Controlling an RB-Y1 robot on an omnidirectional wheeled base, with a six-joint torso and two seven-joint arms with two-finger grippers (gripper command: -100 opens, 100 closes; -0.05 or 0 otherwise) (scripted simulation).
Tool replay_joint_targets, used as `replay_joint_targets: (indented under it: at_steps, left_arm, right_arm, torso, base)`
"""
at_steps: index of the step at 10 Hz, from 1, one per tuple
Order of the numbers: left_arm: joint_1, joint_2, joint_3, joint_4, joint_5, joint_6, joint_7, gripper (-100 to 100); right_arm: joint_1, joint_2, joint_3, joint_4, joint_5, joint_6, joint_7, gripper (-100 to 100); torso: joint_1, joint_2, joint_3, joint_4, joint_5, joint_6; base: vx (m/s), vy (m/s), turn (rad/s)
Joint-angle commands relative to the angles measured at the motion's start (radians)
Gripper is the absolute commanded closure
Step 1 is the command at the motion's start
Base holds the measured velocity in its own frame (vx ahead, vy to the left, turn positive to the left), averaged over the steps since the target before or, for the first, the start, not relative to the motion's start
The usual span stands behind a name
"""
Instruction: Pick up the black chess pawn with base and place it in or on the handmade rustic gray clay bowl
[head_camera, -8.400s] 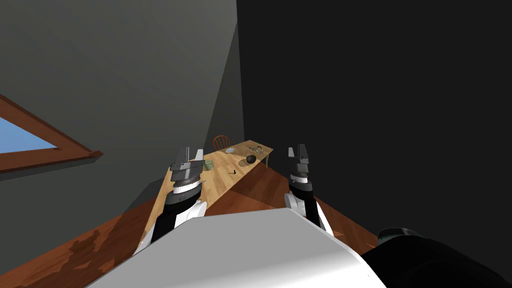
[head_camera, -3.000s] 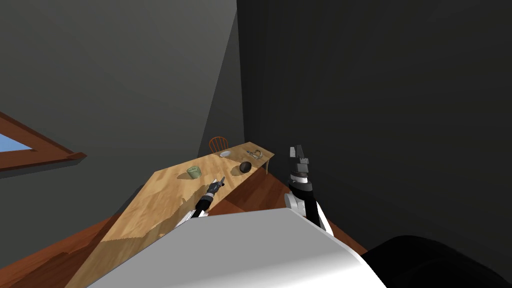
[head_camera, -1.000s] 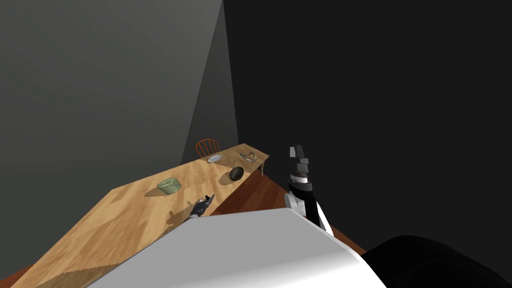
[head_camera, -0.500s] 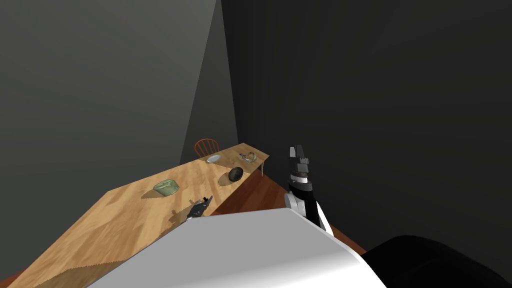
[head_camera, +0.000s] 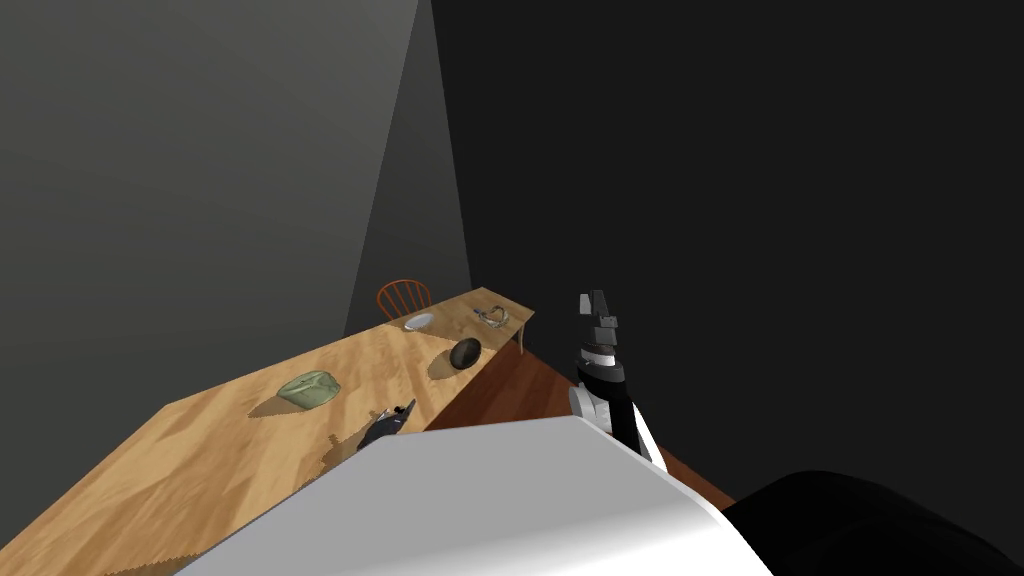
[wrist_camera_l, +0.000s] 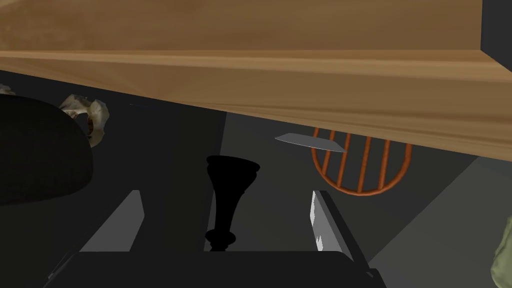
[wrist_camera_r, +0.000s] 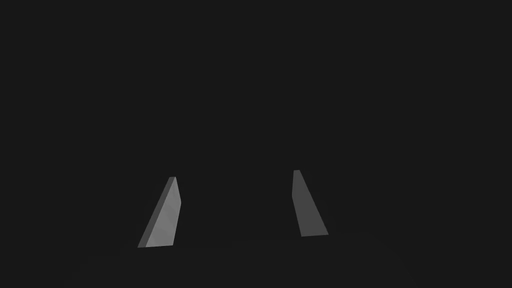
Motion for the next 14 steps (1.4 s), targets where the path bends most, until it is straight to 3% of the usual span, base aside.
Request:
replay_joint_targets:
  at_steps: [1, 2, 3, 5, 6, 7, 8, 12, 13, 14]
  left_arm:
    - [0.028, 0.010, 0.017, 0.021, 0.006, -0.036, 0.003, -100]
    - [0.028, 0.010, 0.017, 0.021, 0.006, -0.036, 0.003, -100]
    - [0.052, 0.021, 0.033, 0.035, 0.011, -0.067, 0.007, -100]
    - [0.052, 0.021, 0.033, 0.035, 0.011, -0.067, 0.007, -100]
    - [0.076, 0.032, 0.049, 0.049, 0.017, -0.099, 0.011, -100]
    - [0.062, 0.029, 0.041, 0.042, 0.014, -0.078, 0.010, -100]
    - [0.064, 0.029, 0.042, 0.041, 0.014, -0.081, 0.012, 100]
    - [0.061, 0.027, 0.041, 0.039, 0.015, -0.086, 0.016, 100]
    - [0.061, 0.027, 0.041, 0.039, 0.015, -0.086, 0.015, 0]
    - [0.028, 0.010, 0.017, 0.021, 0.006, -0.036, 0.003, 100]
  right_arm:
    - [0.000, 0.000, 0.000, 0.000, 0.000, 0.000, 0.000, 0]
    - [0.000, 0.000, 0.000, 0.000, 0.000, 0.000, 0.000, 0]
    - [0.000, 0.000, 0.000, 0.000, 0.000, 0.000, 0.000, 0]
    - [0.000, 0.000, 0.000, 0.000, 0.000, 0.000, 0.000, 0]
    - [0.000, 0.000, 0.000, 0.000, 0.000, 0.000, 0.000, 0]
    - [0.000, 0.000, 0.000, 0.000, 0.000, 0.000, 0.000, 0]
    - [0.000, 0.000, 0.000, 0.000, 0.000, 0.000, 0.000, 0]
    - [0.000, 0.000, 0.000, 0.000, 0.000, 0.000, 0.000, 0]
    - [0.000, 0.000, 0.000, 0.000, 0.000, 0.000, 0.000, 0]
    - [0.000, 0.000, 0.000, 0.000, 0.000, 0.000, 0.000, 0]
  torso:
    - [0.000, 0.000, 0.000, 0.000, 0.000, 0.000]
    - [-0.001, 0.000, 0.000, 0.000, 0.000, 0.000]
    - [-0.001, 0.000, 0.000, 0.000, 0.000, 0.000]
    - [-0.001, 0.000, 0.000, 0.000, 0.000, 0.000]
    - [0.000, 0.001, 0.001, 0.000, 0.000, 0.000]
    - [-0.001, 0.001, 0.001, 0.000, 0.000, 0.000]
    - [0.000, 0.002, 0.001, 0.000, 0.000, 0.000]
    - [0.000, 0.001, -0.001, -0.002, -0.001, -0.001]
    - [0.000, 0.001, -0.001, -0.002, -0.001, -0.001]
    - [0.001, 0.001, -0.001, -0.002, -0.001, -0.001]
  base:
    - [0.045, -0.030, -0.152]
    - [0.049, -0.023, -0.061]
    - [0.068, -0.028, -0.116]
    - [0.039, -0.014, -0.028]
    - [0.038, -0.027, -0.121]
    - [0.022, -0.012, -0.026]
    - [0.000, 0.000, 0.000]
    - [0.000, 0.000, 0.000]
    - [0.000, 0.000, 0.000]
    - [-0.069, 0.048, 0.265]
